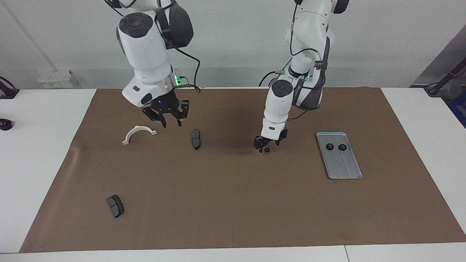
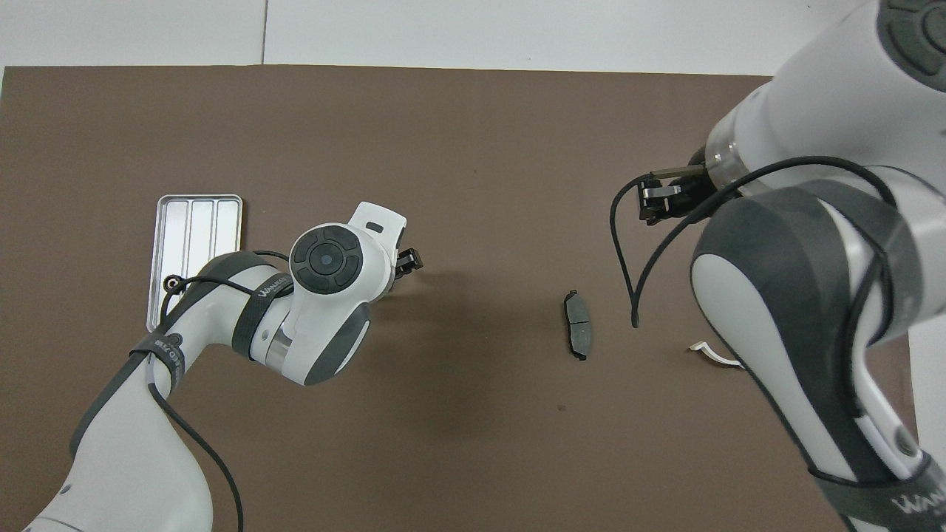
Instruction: Pick bearing gear from pile to tray
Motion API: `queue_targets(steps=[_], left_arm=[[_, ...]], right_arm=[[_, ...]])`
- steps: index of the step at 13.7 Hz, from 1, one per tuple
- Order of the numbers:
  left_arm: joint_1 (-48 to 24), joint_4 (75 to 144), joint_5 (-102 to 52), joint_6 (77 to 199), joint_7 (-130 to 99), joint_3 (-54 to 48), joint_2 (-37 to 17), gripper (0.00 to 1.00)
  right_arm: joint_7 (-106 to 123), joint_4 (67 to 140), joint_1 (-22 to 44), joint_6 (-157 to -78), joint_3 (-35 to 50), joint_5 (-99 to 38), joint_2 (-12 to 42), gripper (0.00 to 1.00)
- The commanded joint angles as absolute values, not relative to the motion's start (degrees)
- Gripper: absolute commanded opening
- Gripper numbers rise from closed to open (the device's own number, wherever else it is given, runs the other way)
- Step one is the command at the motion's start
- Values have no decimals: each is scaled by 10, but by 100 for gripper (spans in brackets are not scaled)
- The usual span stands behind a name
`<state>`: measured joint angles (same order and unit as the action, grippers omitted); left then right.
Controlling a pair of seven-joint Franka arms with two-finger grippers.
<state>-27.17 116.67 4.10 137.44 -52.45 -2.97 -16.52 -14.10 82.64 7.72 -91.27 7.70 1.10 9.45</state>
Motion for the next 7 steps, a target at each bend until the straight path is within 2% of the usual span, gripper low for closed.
queue_targets(steps=[1, 4, 7], left_arm=[[-283, 1169, 55, 1385, -541, -20, -172, 67], [-283, 1178, 55, 1382, -541, -21, -171, 51], [-283, 1183, 55, 1375, -546, -22, -169, 49]], right_arm=[[-134, 867, 44, -864, 86, -1, 34, 55], [-140, 882, 15, -800, 86, -3, -12, 61], [-136, 924, -29, -801, 85, -36, -60, 66]])
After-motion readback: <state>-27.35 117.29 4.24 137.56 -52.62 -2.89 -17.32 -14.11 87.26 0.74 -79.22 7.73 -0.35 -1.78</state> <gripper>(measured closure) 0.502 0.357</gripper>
